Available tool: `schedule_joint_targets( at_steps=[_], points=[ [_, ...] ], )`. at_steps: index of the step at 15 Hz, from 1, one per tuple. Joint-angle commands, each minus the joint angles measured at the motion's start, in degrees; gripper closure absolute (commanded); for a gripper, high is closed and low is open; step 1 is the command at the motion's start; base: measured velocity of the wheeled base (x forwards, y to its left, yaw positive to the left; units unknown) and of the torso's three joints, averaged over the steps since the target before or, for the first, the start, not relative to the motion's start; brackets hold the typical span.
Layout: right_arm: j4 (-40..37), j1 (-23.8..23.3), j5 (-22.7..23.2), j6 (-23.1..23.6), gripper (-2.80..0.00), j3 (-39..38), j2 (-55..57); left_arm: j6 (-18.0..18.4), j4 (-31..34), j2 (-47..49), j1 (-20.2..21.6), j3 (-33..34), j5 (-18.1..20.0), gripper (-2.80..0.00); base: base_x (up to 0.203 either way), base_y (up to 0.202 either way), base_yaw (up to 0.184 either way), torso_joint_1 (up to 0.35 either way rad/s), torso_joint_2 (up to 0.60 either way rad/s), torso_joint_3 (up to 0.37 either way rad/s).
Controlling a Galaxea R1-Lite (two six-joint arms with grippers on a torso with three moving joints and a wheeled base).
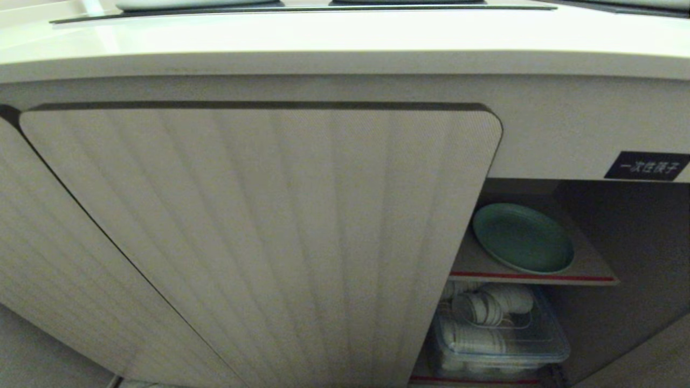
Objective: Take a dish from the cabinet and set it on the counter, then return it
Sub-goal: Take the plate from the cabinet
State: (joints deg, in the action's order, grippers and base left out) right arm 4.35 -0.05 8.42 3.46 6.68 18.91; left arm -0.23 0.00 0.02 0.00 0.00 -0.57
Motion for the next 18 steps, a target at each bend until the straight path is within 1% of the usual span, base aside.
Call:
schedule_joint_targets(
  at_steps=[1,5,8,11,14,18],
  points=[
    [0.1,0.0,1.7,0.1,0.0,3.1,8.1,0.0,0.0,0.0,0.0,0.0,0.0,0.0,0.0,0.0,0.0,0.0,0.0,0.0],
    [0.9,0.0,2.5,2.0,0.0,4.7,15.6,0.0,0.0,0.0,0.0,0.0,0.0,0.0,0.0,0.0,0.0,0.0,0.0,0.0],
    [0.6,0.0,2.9,1.9,0.0,6.6,21.2,0.0,0.0,0.0,0.0,0.0,0.0,0.0,0.0,0.0,0.0,0.0,0.0,0.0],
    [1.6,-0.8,4.1,2.6,0.0,6.8,27.8,0.0,0.0,0.0,0.0,0.0,0.0,0.0,0.0,0.0,0.0,0.0,0.0,0.0],
    [8.6,-0.9,4.2,2.6,0.0,6.9,36.5,0.0,0.0,0.0,0.0,0.0,0.0,0.0,0.0,0.0,0.0,0.0,0.0,0.0],
    [21.6,0.4,4.3,2.4,0.0,6.6,45.0,0.0,0.0,0.0,0.0,0.0,0.0,0.0,0.0,0.0,0.0,0.0,0.0,0.0]
  ],
)
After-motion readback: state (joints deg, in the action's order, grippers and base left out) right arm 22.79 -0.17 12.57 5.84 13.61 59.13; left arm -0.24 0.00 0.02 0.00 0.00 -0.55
